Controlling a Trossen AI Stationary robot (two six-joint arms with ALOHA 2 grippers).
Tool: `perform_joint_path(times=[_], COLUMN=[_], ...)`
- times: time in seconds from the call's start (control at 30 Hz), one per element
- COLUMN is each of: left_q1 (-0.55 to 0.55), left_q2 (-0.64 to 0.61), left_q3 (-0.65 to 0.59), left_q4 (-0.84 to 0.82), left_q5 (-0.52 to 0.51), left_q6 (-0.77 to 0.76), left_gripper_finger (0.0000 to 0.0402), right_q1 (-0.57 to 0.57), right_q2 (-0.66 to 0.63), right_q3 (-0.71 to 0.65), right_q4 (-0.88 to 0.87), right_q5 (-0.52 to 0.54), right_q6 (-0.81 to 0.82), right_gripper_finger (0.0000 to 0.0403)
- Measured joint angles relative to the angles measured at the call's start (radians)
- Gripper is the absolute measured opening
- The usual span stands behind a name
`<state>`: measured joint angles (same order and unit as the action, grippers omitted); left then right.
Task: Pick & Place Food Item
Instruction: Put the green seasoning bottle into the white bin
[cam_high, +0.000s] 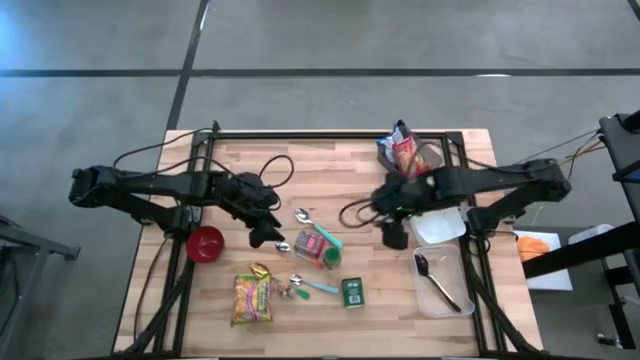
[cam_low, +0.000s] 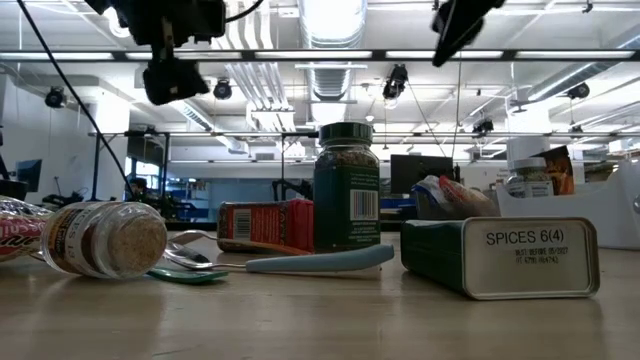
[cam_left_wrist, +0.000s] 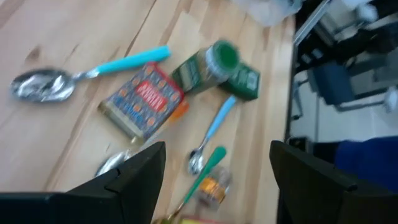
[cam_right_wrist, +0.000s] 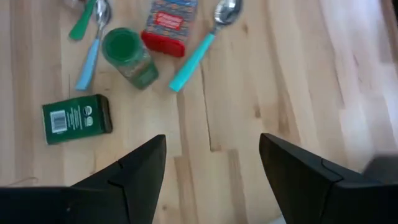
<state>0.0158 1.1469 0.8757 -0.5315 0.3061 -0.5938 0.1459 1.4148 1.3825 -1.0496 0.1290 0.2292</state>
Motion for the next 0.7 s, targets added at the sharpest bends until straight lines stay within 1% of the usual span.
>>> perform_joint_path(times=[0.13, 0.3, 0.47, 0.7], left_q1=[0.000, -0.002, -0.002, -0.008], left_q2=[0.000, 0.000, 0.000, -0.003], left_q3=[0.000, 0.000, 0.000, -0.012], left_q4=[-0.074, -0.145, -0.180, -0.192], left_q5=[0.000, -0.003, -0.003, -0.003], left_q6=[0.004, 0.018, 0.053, 0.068], left_gripper_finger=[0.0289, 0.0289, 0.0289, 0.0289], right_q1=[0.036, 0.071, 0.079, 0.092], right_q2=[0.113, 0.234, 0.324, 0.447], right_q3=[0.076, 0.186, 0.273, 0.370], right_q4=[0.014, 0.013, 0.014, 0.006], right_q5=[-0.027, -0.033, -0.087, -0.117], right_q6=[-0.079, -0.139, -0.149, -0.152], right_gripper_finger=[0.0254, 0.0254, 0.0254, 0.0254])
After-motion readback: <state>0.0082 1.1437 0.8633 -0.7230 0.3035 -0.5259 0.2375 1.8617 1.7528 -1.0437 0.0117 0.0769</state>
